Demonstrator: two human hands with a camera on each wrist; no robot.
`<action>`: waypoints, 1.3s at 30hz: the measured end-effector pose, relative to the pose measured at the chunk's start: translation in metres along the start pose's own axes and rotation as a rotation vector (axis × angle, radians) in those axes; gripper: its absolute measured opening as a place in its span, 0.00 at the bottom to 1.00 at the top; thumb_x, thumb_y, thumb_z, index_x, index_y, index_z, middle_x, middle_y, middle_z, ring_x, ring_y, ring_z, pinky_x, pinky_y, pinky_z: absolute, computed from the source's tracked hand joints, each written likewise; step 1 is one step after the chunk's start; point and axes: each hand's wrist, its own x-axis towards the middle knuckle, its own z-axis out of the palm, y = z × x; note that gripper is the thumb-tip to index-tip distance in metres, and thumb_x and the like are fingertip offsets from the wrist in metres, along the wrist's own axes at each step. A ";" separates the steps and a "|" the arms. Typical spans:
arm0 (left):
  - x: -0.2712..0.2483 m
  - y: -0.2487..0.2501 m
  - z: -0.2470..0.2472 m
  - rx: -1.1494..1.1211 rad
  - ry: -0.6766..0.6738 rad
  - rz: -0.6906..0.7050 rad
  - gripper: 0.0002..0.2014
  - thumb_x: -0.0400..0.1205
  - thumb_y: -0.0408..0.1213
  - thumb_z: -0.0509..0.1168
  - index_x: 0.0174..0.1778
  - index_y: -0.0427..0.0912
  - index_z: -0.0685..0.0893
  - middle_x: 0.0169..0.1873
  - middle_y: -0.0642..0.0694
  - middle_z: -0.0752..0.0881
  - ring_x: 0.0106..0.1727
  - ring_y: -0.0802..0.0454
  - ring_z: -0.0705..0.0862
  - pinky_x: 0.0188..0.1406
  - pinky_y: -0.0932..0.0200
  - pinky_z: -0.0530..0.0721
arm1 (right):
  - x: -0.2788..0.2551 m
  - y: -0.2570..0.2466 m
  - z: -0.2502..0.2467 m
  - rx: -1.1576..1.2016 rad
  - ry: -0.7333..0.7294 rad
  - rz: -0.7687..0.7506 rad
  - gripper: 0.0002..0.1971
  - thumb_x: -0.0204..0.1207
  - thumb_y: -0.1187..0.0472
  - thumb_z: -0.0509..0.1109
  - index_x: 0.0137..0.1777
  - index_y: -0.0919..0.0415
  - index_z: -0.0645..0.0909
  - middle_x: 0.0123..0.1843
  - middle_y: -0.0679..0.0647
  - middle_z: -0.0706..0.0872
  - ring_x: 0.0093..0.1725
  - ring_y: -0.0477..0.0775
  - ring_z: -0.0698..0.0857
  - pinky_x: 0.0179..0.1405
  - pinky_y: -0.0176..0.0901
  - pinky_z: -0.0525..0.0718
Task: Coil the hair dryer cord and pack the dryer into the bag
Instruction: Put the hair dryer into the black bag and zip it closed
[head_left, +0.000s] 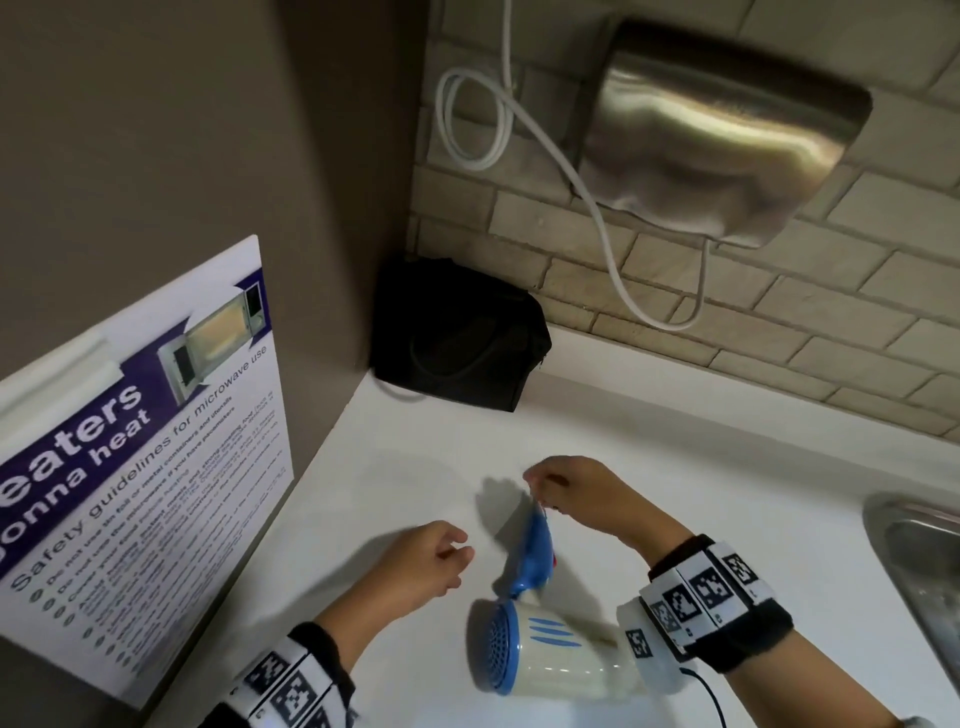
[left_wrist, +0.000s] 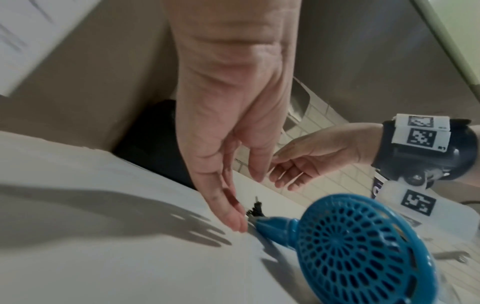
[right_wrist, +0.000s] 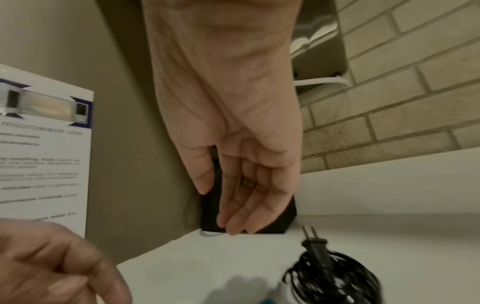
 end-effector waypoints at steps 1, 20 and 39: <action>-0.003 -0.003 -0.006 -0.019 0.024 0.002 0.11 0.83 0.39 0.63 0.61 0.43 0.78 0.55 0.44 0.85 0.48 0.48 0.89 0.57 0.50 0.86 | 0.007 -0.007 -0.001 -0.053 0.034 -0.047 0.13 0.82 0.57 0.61 0.63 0.56 0.82 0.52 0.50 0.86 0.45 0.46 0.82 0.47 0.35 0.77; -0.054 -0.001 -0.058 0.183 0.298 0.209 0.07 0.82 0.39 0.65 0.53 0.54 0.83 0.47 0.50 0.90 0.45 0.58 0.88 0.43 0.76 0.80 | 0.142 -0.031 -0.027 -0.085 0.586 -0.083 0.18 0.80 0.60 0.66 0.68 0.65 0.72 0.66 0.70 0.70 0.53 0.77 0.82 0.54 0.56 0.79; -0.096 0.069 -0.049 0.443 0.568 0.746 0.16 0.80 0.54 0.57 0.59 0.58 0.83 0.48 0.72 0.76 0.47 0.80 0.76 0.44 0.84 0.72 | -0.008 -0.012 0.013 0.104 0.428 -0.526 0.13 0.74 0.76 0.66 0.44 0.55 0.71 0.55 0.56 0.75 0.53 0.38 0.73 0.49 0.27 0.73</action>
